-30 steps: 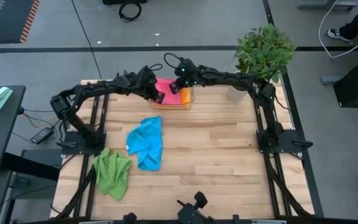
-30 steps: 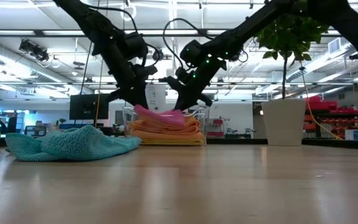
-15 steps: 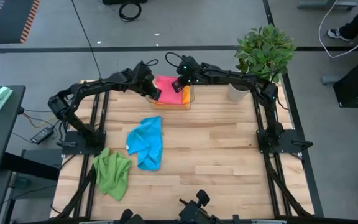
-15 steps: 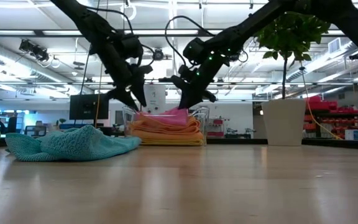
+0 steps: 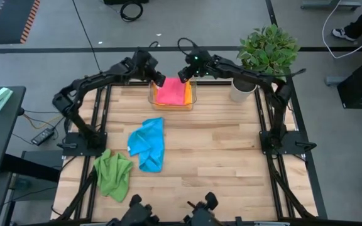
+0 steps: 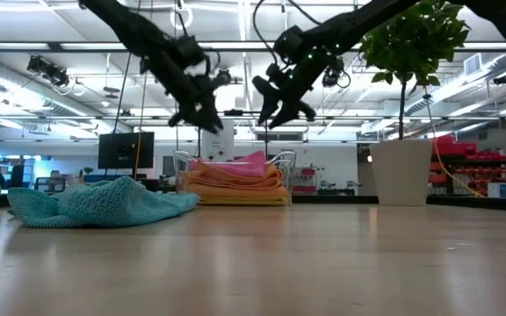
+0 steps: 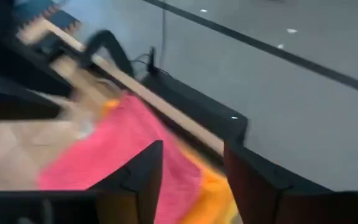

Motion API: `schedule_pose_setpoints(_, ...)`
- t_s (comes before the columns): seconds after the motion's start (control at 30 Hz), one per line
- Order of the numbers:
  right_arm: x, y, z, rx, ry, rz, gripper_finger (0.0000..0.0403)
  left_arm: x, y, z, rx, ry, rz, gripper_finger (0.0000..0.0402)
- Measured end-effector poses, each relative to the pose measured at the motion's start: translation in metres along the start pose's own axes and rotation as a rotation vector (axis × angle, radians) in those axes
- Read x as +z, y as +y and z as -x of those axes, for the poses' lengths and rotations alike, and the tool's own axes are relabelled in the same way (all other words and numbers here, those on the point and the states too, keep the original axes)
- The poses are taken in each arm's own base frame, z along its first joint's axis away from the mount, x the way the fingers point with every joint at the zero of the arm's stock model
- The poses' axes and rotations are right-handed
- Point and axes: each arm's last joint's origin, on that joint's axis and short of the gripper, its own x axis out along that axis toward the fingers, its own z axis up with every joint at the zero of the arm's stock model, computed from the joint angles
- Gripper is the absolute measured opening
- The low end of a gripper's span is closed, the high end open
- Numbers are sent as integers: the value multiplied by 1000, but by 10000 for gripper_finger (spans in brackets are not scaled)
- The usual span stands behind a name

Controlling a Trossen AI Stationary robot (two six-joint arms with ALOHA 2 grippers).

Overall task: Fold microfiber towels
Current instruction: Put the pink microfiber towel into the transparent bin, then fold the blue microfiber towel

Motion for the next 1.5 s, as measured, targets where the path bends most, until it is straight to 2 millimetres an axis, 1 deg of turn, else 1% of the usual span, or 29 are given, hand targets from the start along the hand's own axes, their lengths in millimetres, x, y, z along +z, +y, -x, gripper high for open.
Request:
schedule_pose_setpoints(0.03,0,4,1,27,4,-8,162,-4,3,-7,-8,28,9,93)
schedule_pose_setpoints(0.07,-2,8,0,62,18,-17,141,-6,5,-14,-13,51,5,73)
schedule_pose_setpoints(0.13,-9,16,-10,132,56,-16,79,-12,5,-25,-24,82,-28,28)
schedule_pose_setpoints(0.17,-15,19,-18,163,81,-11,43,-14,3,-29,-30,97,-39,14)
schedule_pose_setpoints(0.2,-21,20,-26,181,106,-3,23,-17,2,-33,-36,114,-45,11)
schedule_pose_setpoints(0.23,-26,20,-34,185,127,-3,14,-20,1,-37,-39,127,-59,12)
schedule_pose_setpoints(0.3,-35,19,-47,174,158,-22,11,-27,-1,-41,-43,164,-78,14)
schedule_pose_setpoints(0.37,-39,17,-54,155,168,-22,7,-31,-2,-44,-29,191,-91,9)
schedule_pose_setpoints(0.43,-38,14,-55,94,142,1,5,-34,0,-46,21,207,-98,6)
schedule_pose_setpoints(0.5,-36,14,-55,39,98,28,4,-36,1,-48,32,220,-112,9)
schedule_pose_setpoints(0.63,-36,14,-57,29,86,30,4,-42,2,-54,37,262,-115,7)
schedule_pose_setpoints(0.7,-40,13,-61,23,93,31,3,-48,1,-59,39,300,-115,6)
schedule_pose_setpoints(0.77,-48,8,-68,-8,123,32,3,-53,-1,-64,38,326,-119,9)
schedule_pose_setpoints(0.87,-54,4,-77,-30,140,36,3,-60,-4,-69,36,369,-127,11)
schedule_pose_setpoints(1.03,-56,4,-82,-30,131,57,2,-63,-9,-71,61,379,-156,7)
schedule_pose_setpoints(1.13,-47,6,-70,-21,109,67,2,-57,-11,-61,65,347,-140,16)
schedule_pose_setpoints(1.2,-37,8,-52,-6,86,72,2,-47,-13,-47,67,316,-128,20)
schedule_pose_setpoints(1.27,-25,11,-30,8,67,82,2,-34,-17,-29,60,259,-131,20)
schedule_pose_setpoints(1.37,-14,18,6,63,70,121,5,-16,-26,4,41,166,-150,16)
schedule_pose_setpoints(1.43,-12,27,32,116,99,152,9,-10,-33,29,27,130,-157,13)
schedule_pose_setpoints(1.47,-12,32,47,150,117,170,10,-10,-38,41,19,121,-148,12)
schedule_pose_setpoints(1.5,-16,38,59,179,151,200,11,-12,-42,52,12,128,-148,12)
